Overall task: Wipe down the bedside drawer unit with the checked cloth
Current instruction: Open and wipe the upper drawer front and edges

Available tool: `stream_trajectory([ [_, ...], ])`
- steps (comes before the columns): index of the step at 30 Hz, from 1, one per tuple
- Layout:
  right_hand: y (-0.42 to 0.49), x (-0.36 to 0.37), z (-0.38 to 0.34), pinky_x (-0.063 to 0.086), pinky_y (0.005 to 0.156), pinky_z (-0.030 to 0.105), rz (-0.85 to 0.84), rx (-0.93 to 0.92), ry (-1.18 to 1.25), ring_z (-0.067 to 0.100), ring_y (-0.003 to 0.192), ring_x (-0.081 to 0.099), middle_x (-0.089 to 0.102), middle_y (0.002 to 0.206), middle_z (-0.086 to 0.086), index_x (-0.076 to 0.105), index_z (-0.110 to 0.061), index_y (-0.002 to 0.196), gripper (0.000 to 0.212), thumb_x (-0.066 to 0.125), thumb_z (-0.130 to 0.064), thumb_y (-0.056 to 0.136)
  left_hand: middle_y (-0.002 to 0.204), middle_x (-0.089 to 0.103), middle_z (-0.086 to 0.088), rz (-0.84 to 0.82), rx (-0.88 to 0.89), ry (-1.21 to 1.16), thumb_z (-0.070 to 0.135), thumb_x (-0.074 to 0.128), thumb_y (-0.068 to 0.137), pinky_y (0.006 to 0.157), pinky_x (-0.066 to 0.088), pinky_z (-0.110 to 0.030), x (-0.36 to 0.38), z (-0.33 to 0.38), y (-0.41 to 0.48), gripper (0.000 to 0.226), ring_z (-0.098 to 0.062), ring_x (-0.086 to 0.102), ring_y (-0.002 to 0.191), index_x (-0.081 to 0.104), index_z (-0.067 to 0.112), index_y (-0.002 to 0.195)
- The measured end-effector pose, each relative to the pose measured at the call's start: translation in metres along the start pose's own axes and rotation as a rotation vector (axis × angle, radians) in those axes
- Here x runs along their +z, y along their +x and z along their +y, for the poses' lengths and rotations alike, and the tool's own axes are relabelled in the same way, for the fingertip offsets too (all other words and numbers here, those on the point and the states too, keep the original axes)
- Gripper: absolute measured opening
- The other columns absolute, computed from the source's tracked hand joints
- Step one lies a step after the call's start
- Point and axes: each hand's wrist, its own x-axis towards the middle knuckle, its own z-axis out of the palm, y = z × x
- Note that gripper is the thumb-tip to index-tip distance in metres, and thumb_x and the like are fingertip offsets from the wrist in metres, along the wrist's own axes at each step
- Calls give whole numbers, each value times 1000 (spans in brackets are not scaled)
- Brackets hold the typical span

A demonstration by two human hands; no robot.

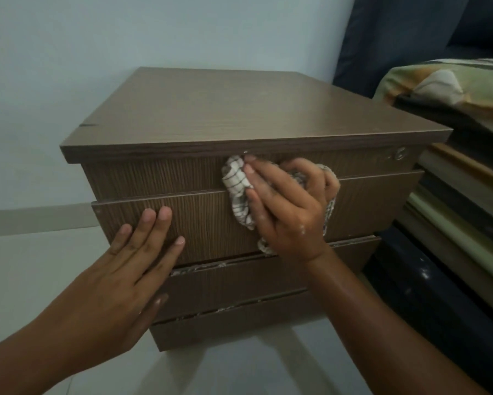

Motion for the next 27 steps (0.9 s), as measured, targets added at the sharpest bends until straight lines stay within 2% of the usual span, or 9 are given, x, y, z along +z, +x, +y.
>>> stream_trajectory([
  [6, -11, -15, 41, 45, 83, 55, 59, 36, -65, 25, 101, 63, 71, 123, -10, 77, -21, 113, 21, 70, -24, 94, 165, 10, -29, 14, -12, 12, 43, 16, 105, 127, 1, -45, 2, 1, 1, 65, -43, 7, 154, 23, 4, 156],
  [13, -29, -36, 92, 49, 79, 53, 152, 166, -146, 30, 91, 63, 72, 120, -1, 77, -12, 112, 19, 68, -16, 96, 164, 12, -29, 17, -37, 6, 52, 16, 102, 127, -4, -46, 21, -6, -2, 73, -45, 7, 154, 14, 9, 160],
  [18, -36, -50, 124, 47, 92, 33, 205, 312, -205, 33, 94, 61, 72, 120, 6, 74, -4, 115, 21, 62, -12, 100, 164, 12, -30, 11, -51, -6, 54, 16, 100, 126, -3, -51, 31, -7, -3, 74, -48, 8, 153, 12, 12, 161],
  [21, -34, -54, 132, 46, 95, 27, 227, 380, -229, 29, 99, 61, 71, 120, 5, 74, -2, 115, 21, 61, -9, 100, 163, 13, -32, 31, -38, 6, 49, 16, 101, 125, 1, -56, 32, -6, -2, 71, -51, 10, 152, 12, 10, 160],
  [23, -35, -57, 138, 48, 95, 26, 248, 494, -231, 25, 103, 63, 71, 119, 5, 74, -1, 113, 23, 59, -12, 100, 163, 13, -33, 38, -35, 14, 47, 16, 101, 124, 2, -58, 32, -6, -2, 71, -53, 11, 151, 12, 9, 160],
  [25, -31, -61, 151, 56, 92, 34, 348, 771, -137, 21, 101, 69, 75, 110, 9, 77, -1, 104, 31, 55, -22, 99, 163, 13, -33, 39, -39, 12, 47, 16, 101, 124, 3, -58, 31, -5, -1, 70, -53, 10, 151, 12, 10, 160],
  [27, -25, -65, 161, 58, 81, 44, 488, 990, -33, 9, 84, 69, 75, 90, 7, 76, -3, 85, 34, 52, -24, 97, 163, 12, -32, 42, -37, 5, 47, 16, 101, 125, 1, -56, 26, -5, -1, 70, -50, 9, 152, 12, 10, 161],
])
